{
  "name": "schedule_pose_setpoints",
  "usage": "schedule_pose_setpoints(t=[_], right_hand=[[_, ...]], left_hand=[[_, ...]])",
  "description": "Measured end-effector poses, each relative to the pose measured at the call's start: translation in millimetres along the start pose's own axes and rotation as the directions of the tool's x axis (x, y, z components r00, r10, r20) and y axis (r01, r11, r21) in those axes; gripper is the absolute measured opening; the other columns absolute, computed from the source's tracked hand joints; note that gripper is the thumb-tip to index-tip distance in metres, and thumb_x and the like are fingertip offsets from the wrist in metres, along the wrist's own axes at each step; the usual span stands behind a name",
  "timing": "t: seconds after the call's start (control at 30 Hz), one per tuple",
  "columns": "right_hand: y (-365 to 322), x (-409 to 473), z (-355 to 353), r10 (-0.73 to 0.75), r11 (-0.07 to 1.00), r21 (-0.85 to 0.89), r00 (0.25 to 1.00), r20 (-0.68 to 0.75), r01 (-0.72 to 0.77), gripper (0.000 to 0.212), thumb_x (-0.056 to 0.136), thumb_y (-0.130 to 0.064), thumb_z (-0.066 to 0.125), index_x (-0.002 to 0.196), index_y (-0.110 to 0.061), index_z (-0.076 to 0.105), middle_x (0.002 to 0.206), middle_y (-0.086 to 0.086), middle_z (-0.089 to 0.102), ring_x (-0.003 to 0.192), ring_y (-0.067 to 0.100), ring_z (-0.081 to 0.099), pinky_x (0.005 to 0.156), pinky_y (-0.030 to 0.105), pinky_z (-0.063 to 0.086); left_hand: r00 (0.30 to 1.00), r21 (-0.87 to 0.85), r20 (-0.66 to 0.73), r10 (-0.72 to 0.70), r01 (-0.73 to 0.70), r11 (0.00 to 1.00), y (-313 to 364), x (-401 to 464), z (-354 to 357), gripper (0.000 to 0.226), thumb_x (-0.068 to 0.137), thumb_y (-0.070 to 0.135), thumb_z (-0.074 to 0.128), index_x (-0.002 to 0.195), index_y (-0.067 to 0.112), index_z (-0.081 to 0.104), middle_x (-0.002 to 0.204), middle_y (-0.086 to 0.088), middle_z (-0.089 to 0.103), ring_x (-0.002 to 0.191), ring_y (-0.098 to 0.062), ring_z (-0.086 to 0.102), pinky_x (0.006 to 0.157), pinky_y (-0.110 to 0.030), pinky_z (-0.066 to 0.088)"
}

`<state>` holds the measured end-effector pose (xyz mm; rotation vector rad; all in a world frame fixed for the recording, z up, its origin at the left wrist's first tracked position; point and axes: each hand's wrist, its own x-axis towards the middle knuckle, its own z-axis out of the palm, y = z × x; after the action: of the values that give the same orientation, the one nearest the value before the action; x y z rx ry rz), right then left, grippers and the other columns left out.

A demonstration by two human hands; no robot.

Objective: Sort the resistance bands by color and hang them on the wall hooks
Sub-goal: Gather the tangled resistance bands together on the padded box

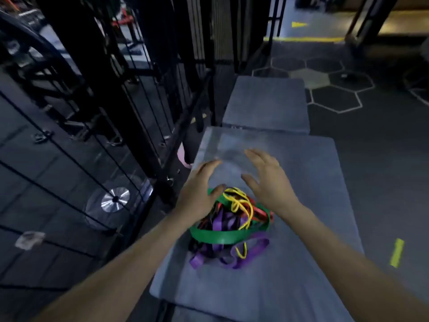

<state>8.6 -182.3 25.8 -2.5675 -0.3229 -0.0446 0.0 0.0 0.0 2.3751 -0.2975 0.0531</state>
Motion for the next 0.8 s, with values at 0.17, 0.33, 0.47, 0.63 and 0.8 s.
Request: schedule_pose_setpoints(t=[0.17, 0.33, 0.47, 0.63, 0.8], right_hand=[[60, -11, 66, 0.010, 1.000, -0.027, 1.000, 0.004, -0.010, 0.056, 0.091, -0.023, 0.056, 0.142, -0.012, 0.036, 0.148, 0.008, 0.036, 0.131, 0.032, 0.037, 0.108, 0.041, 0.033], [128, -21, 145, 0.036, 0.999, -0.024, 0.999, -0.007, -0.036, 0.054, 0.090, -0.022, 0.057, 0.141, -0.014, 0.039, 0.146, 0.004, 0.040, 0.132, 0.028, 0.036, 0.107, 0.039, 0.034], [170, -28, 196, 0.044, 0.999, -0.001, 0.999, -0.019, -0.044, 0.050, 0.092, -0.026, 0.055, 0.139, -0.015, 0.042, 0.144, 0.005, 0.043, 0.131, 0.028, 0.038, 0.105, 0.039, 0.035], [208, -34, 239, 0.018, 1.000, -0.013, 0.999, -0.048, -0.018, 0.049, 0.092, -0.027, 0.055, 0.138, -0.019, 0.042, 0.142, 0.000, 0.044, 0.131, 0.025, 0.037, 0.106, 0.036, 0.033], [217, -52, 260, -0.017, 1.000, -0.006, 0.995, -0.099, 0.016, 0.048, 0.092, -0.027, 0.055, 0.137, -0.017, 0.043, 0.142, 0.001, 0.044, 0.131, 0.024, 0.036, 0.107, 0.033, 0.029]], left_hand=[[1.000, 0.031, -0.018, 0.014, -0.013, 0.999, -45, -2, 78, 0.055, 0.083, 0.016, 0.066, 0.134, 0.010, 0.045, 0.136, -0.006, 0.046, 0.128, -0.021, 0.043, 0.107, -0.023, 0.029], [0.997, 0.069, -0.023, 0.072, -0.071, 0.995, -103, -2, 164, 0.052, 0.082, 0.018, 0.065, 0.130, 0.013, 0.048, 0.131, -0.004, 0.050, 0.125, -0.021, 0.046, 0.105, -0.022, 0.029], [0.998, 0.066, -0.016, 0.063, -0.062, 0.996, -138, -4, 214, 0.051, 0.084, 0.017, 0.065, 0.132, 0.016, 0.047, 0.132, -0.002, 0.047, 0.126, -0.020, 0.043, 0.106, -0.029, 0.033], [0.993, 0.038, -0.066, 0.097, -0.094, 0.995, -163, -5, 256, 0.049, 0.083, 0.016, 0.065, 0.129, 0.012, 0.050, 0.127, -0.005, 0.049, 0.122, -0.023, 0.047, 0.107, -0.037, 0.038], [0.985, 0.119, -0.101, 0.140, -0.128, 0.985, -167, -18, 272, 0.047, 0.083, 0.016, 0.066, 0.128, 0.012, 0.051, 0.127, -0.007, 0.052, 0.121, -0.023, 0.047, 0.105, -0.031, 0.035]])
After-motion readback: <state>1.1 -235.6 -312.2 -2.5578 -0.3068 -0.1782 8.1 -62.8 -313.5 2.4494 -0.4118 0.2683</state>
